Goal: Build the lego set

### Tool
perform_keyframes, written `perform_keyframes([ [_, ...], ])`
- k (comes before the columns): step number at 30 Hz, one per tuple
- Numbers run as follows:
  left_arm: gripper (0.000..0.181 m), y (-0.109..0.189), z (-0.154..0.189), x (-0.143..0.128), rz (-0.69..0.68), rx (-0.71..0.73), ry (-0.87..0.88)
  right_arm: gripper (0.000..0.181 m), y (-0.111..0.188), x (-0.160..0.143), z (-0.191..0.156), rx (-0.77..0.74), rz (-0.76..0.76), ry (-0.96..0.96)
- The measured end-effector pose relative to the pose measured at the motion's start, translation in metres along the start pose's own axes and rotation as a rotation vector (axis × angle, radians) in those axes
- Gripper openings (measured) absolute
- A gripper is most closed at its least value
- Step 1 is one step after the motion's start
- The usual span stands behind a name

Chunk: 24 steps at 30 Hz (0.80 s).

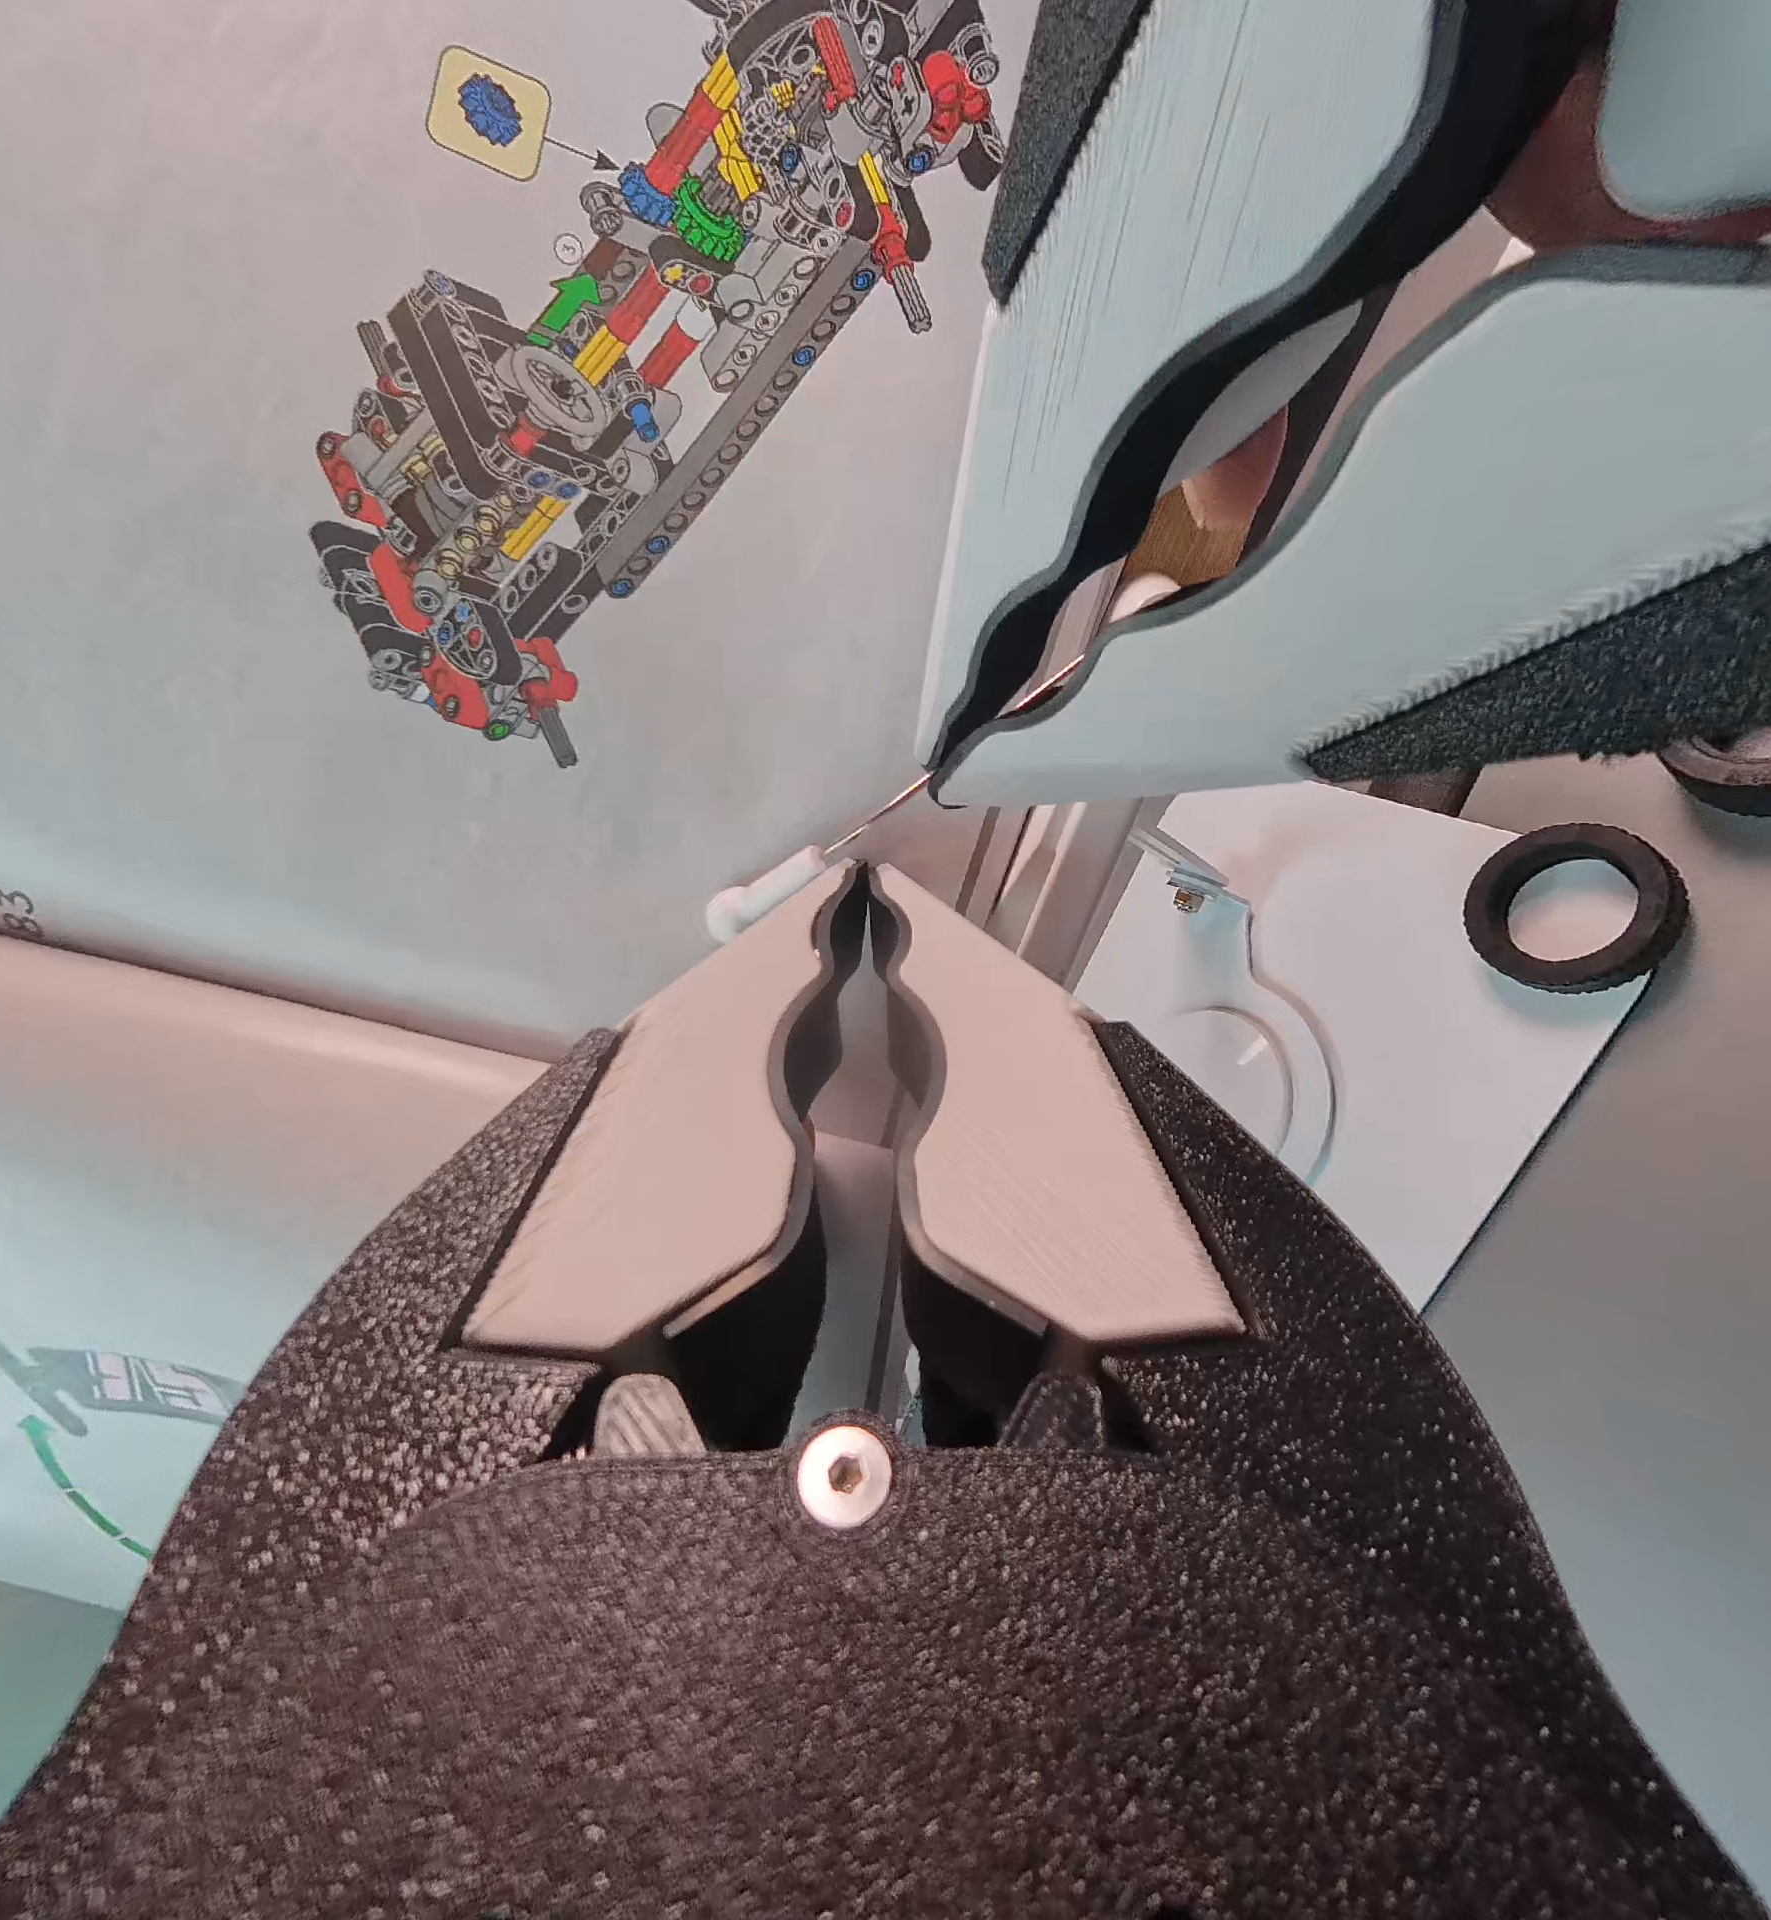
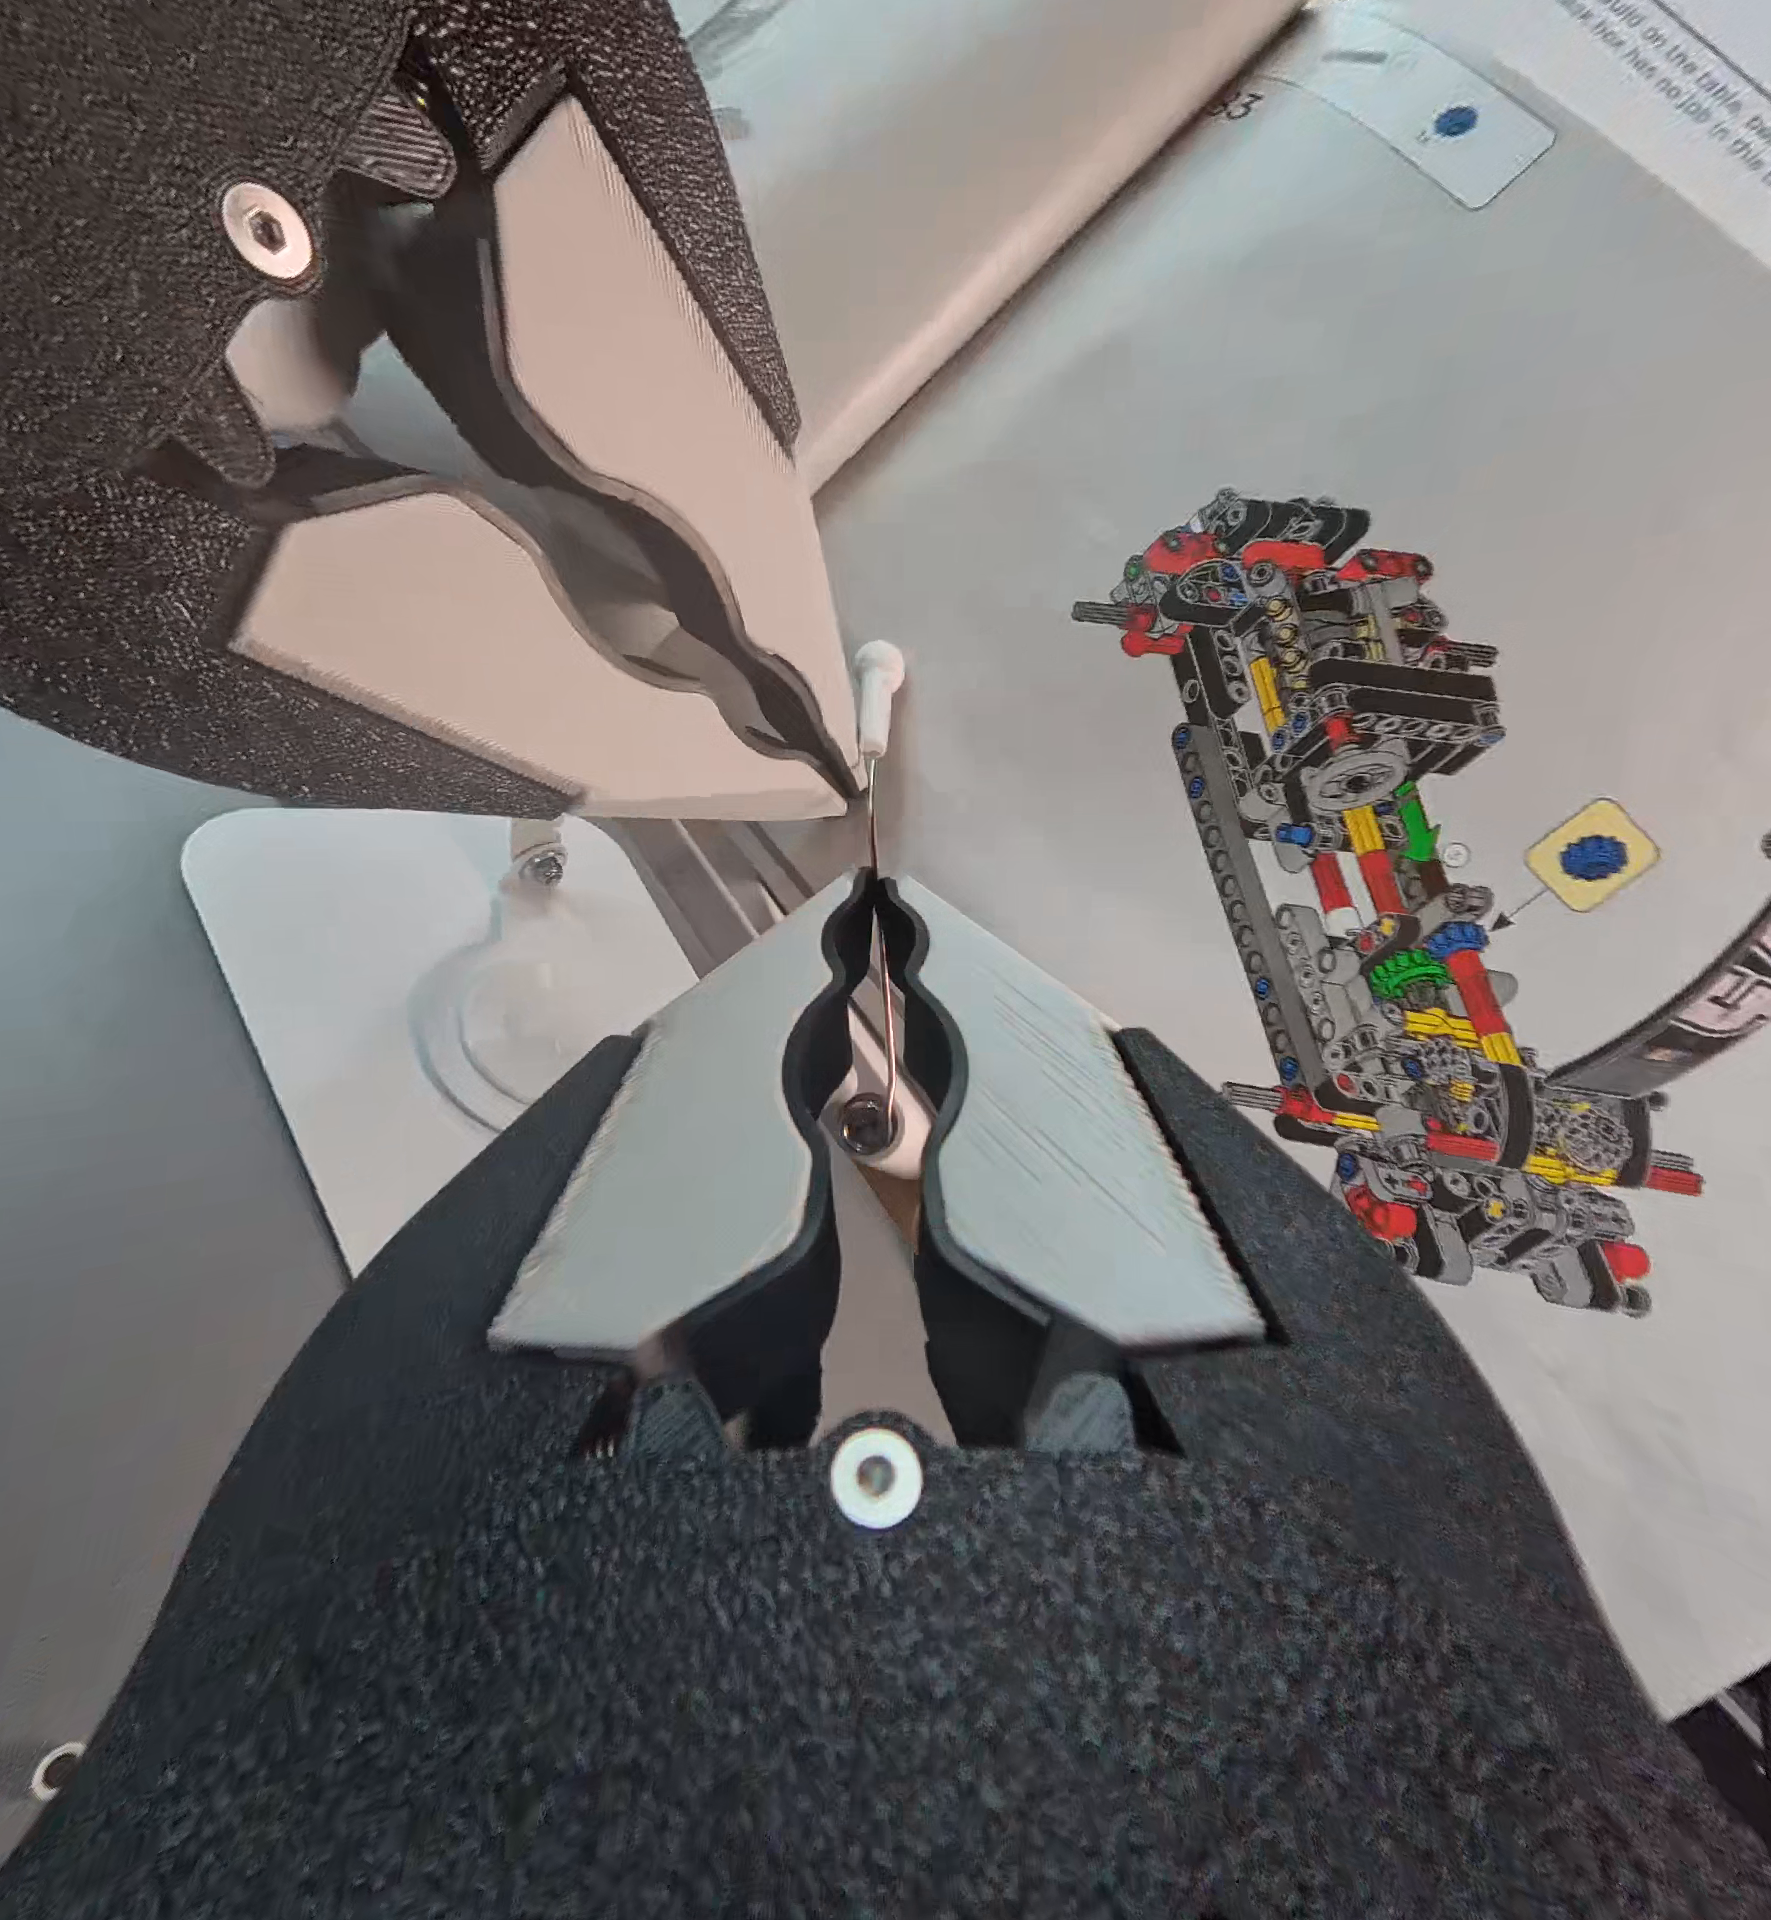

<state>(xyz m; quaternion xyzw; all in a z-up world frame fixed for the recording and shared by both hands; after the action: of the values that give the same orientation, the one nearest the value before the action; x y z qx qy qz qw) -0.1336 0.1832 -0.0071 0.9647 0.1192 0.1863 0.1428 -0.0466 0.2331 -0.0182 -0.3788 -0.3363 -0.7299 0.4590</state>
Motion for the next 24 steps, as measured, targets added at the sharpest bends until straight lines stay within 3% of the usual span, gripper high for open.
perform_keyframes([
  [1,0.000,0.001,0.000,-0.001,0.006,0.010,-0.003,0.000,0.000,0.000,0.002,0.018,-0.004,-0.007],
  [5,0.000,0.014,0.000,-0.001,0.068,0.053,0.034,0.003,0.002,0.006,0.007,0.067,-0.030,-0.061],
  [9,0.000,0.049,0.005,-0.017,0.169,0.089,0.272,0.014,0.009,0.029,0.005,0.079,0.027,-0.088],
  [13,0.000,0.082,0.019,-0.049,0.257,0.070,0.591,0.013,-0.004,0.052,-0.023,0.142,0.005,0.064],
  [17,0.000,0.097,0.031,-0.080,0.295,-0.016,0.907,0.020,-0.034,0.069,-0.043,0.150,-0.081,0.082],
  [21,0.001,0.095,0.046,-0.107,0.327,-0.119,1.316,0.005,-0.057,0.077,-0.048,0.045,-0.133,-0.012],
  [24,0.024,0.080,0.059,-0.121,0.392,-0.288,1.753,0.000,-0.063,0.079,-0.055,-0.050,-0.129,0.057],
])
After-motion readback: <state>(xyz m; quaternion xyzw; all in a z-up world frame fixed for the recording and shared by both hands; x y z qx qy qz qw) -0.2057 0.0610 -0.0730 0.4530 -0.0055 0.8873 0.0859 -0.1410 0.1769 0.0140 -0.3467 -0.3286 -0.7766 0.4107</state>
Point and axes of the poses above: each gripper's, where its closed fingertips meet, y back along the fingers, x out of its top, z = x × y across the jaws, the point moved 9 cm from there along y, back along the fingers, and after that the axes turned 10 degrees about -y, right-handed, at the moved point
